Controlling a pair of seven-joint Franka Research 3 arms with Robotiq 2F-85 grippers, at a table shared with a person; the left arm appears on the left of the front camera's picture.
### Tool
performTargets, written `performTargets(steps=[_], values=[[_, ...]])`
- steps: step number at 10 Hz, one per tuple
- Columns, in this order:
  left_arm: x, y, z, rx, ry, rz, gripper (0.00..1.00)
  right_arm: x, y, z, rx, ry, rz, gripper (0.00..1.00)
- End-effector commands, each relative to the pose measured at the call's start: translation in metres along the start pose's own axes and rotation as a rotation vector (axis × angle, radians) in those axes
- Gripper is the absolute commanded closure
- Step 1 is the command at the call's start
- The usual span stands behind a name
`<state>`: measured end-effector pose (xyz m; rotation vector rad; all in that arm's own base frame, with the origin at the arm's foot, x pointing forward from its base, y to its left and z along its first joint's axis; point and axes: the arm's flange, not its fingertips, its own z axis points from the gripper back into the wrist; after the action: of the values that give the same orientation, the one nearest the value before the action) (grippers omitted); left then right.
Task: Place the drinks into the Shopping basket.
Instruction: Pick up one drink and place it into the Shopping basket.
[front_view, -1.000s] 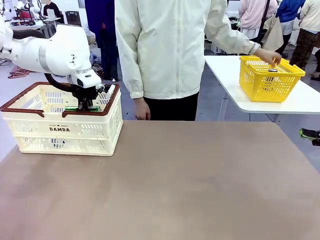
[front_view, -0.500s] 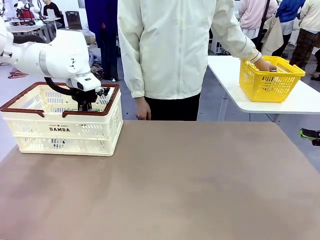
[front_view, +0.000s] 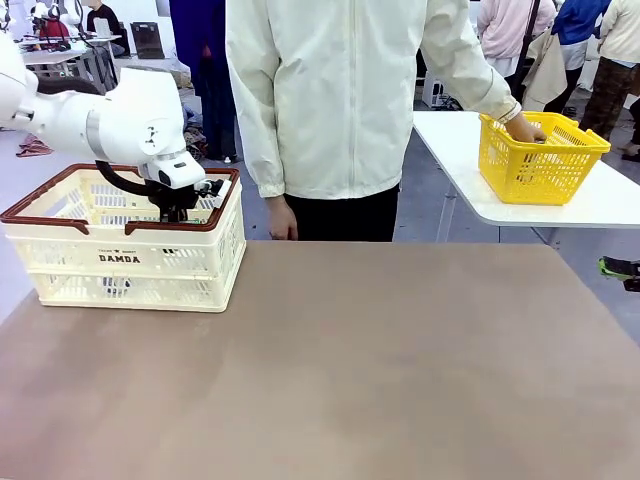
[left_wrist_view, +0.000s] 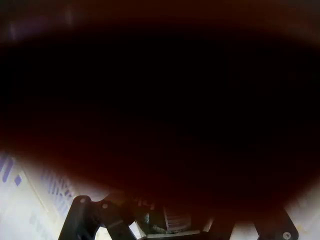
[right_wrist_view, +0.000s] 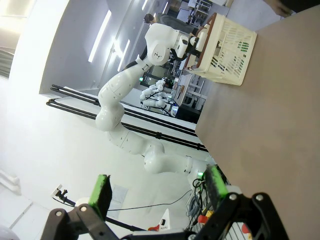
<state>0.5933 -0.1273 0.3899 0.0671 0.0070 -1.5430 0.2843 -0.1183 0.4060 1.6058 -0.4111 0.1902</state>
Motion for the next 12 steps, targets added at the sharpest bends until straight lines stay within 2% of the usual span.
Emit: performTargets(steps=[1, 3, 4, 6, 9, 10, 11, 12], values=[[-0.008, 0.008, -0.002, 0.04, -0.012, -0.028, 1.0, 0.003, 0.005, 0.0, 0.011, -0.011, -0.009, 0.0], [-0.018, 0.005, -0.002, 0.029, -0.143, -0.079, 1.0, 0.003, 0.005, 0.0, 0.011, -0.011, -0.009, 0.0], [-0.021, 0.003, -0.001, 0.031, -0.173, -0.096, 1.0, 0.003, 0.005, 0.0, 0.011, -0.011, -0.009, 0.0], [-0.022, 0.002, -0.001, 0.026, -0.201, -0.124, 1.0, 0.003, 0.005, 0.0, 0.011, -0.011, -0.009, 0.0], [-0.028, 0.004, -0.002, 0.029, -0.221, -0.092, 1.0, 0.003, 0.005, 0.0, 0.011, -0.011, -0.009, 0.0], [-0.029, 0.004, -0.001, 0.027, -0.234, -0.096, 0.43, 0.003, 0.005, 0.0, 0.011, -0.011, -0.009, 0.0], [-0.03, 0.003, 0.0, 0.023, -0.232, -0.095, 0.0, 0.003, 0.005, 0.0, 0.011, -0.011, -0.009, 0.0], [-0.033, 0.002, 0.001, 0.025, -0.235, -0.088, 0.0, 0.003, 0.005, 0.0, 0.011, -0.011, -0.009, 0.0]])
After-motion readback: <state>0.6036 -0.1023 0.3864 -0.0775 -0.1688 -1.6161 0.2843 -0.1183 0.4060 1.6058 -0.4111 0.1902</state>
